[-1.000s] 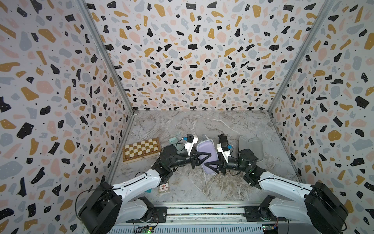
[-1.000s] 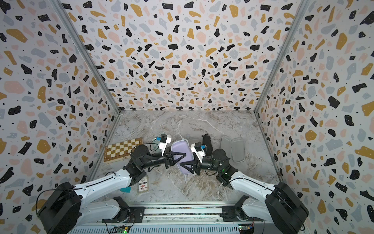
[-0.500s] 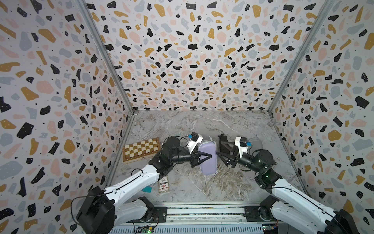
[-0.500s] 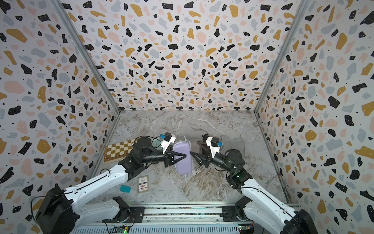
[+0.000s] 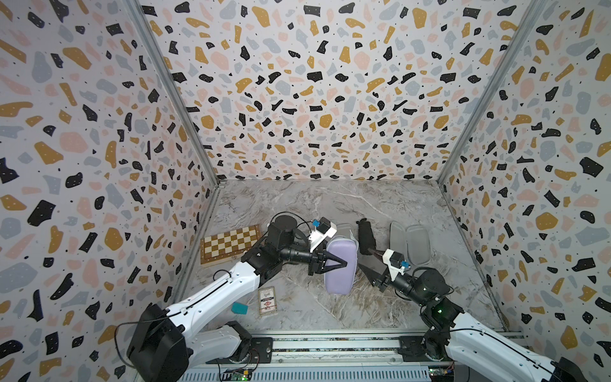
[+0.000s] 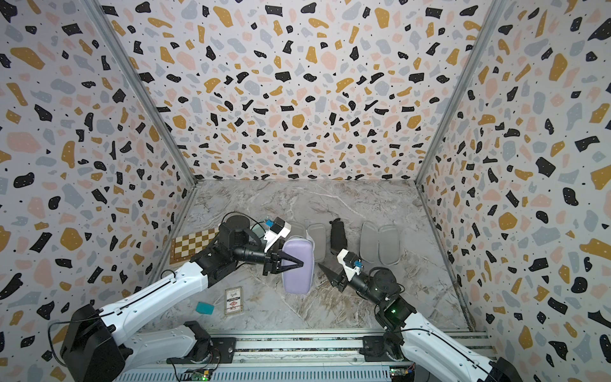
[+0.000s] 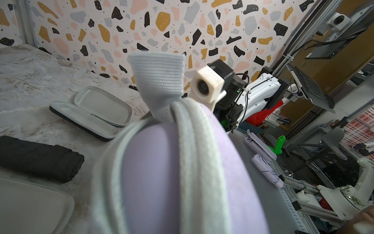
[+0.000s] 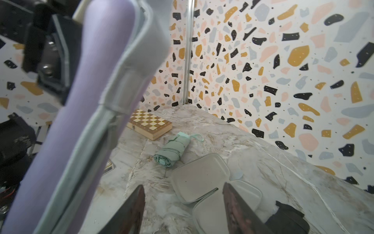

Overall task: Put umbrellas into zippered umbrella sleeves
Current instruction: Pick up the umbrella sleeve at the center of the board, then zip the zipper on the umbrella sleeve.

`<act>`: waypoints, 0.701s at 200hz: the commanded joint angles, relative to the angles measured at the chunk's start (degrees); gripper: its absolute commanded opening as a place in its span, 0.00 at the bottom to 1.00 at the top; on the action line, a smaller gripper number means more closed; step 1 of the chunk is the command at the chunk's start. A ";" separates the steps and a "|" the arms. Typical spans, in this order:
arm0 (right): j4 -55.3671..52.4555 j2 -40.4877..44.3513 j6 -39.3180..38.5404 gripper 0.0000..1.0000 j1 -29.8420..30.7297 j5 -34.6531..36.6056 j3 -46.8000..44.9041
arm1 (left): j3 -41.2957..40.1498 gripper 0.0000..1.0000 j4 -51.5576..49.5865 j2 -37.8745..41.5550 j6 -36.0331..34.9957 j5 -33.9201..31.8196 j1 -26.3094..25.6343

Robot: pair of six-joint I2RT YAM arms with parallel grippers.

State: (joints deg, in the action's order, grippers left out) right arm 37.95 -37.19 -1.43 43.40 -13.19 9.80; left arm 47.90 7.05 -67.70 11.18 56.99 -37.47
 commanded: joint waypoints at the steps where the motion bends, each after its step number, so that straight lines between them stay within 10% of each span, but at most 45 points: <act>1: 6.63 1.20 -7.04 0.61 4.22 4.12 -0.59 | 2.80 0.05 1.12 0.05 -0.21 0.47 -0.03; 140: 11.15 -3.15 -12.47 0.34 5.21 1.27 1.45 | 1.02 0.05 -0.27 0.98 -0.68 -1.59 -2.95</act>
State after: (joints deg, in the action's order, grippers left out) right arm 45.93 -41.01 -13.08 48.36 -10.98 9.89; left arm 48.16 3.84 -68.23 11.18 55.16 -40.05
